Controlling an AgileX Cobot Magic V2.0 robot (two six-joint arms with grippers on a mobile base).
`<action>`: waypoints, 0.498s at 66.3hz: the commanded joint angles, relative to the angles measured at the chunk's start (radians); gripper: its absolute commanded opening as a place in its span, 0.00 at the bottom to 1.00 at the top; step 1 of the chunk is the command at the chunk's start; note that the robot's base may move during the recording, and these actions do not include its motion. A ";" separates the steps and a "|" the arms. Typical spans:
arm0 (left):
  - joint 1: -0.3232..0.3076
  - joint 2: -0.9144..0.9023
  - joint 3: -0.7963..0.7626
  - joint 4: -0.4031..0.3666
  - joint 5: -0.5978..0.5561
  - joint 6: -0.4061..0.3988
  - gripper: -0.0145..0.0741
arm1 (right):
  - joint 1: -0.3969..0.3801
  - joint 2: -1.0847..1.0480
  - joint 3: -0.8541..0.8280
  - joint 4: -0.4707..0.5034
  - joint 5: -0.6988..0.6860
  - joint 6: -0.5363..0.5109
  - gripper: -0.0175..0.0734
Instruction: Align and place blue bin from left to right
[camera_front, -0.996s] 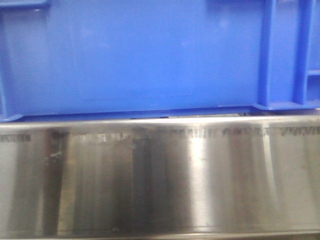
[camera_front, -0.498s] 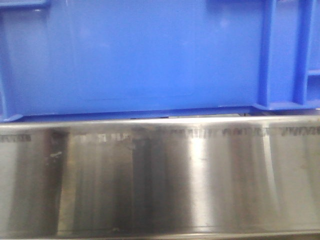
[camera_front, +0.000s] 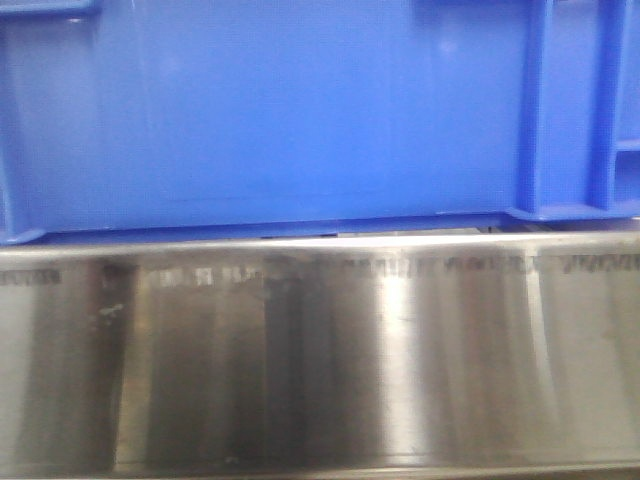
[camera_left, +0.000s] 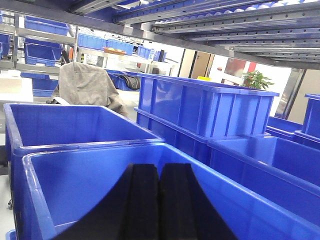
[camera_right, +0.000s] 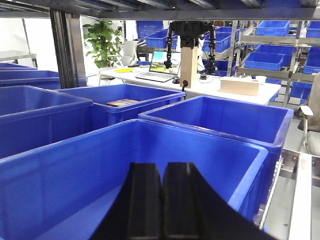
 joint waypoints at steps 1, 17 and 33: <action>-0.007 -0.004 -0.001 0.007 -0.019 0.007 0.04 | 0.004 -0.005 -0.001 -0.010 -0.023 -0.008 0.11; -0.007 -0.004 -0.001 0.007 -0.019 0.007 0.04 | 0.004 -0.005 -0.001 -0.010 -0.023 -0.008 0.11; -0.007 -0.004 -0.001 0.007 -0.019 0.007 0.04 | 0.004 -0.005 -0.001 -0.010 -0.023 -0.008 0.11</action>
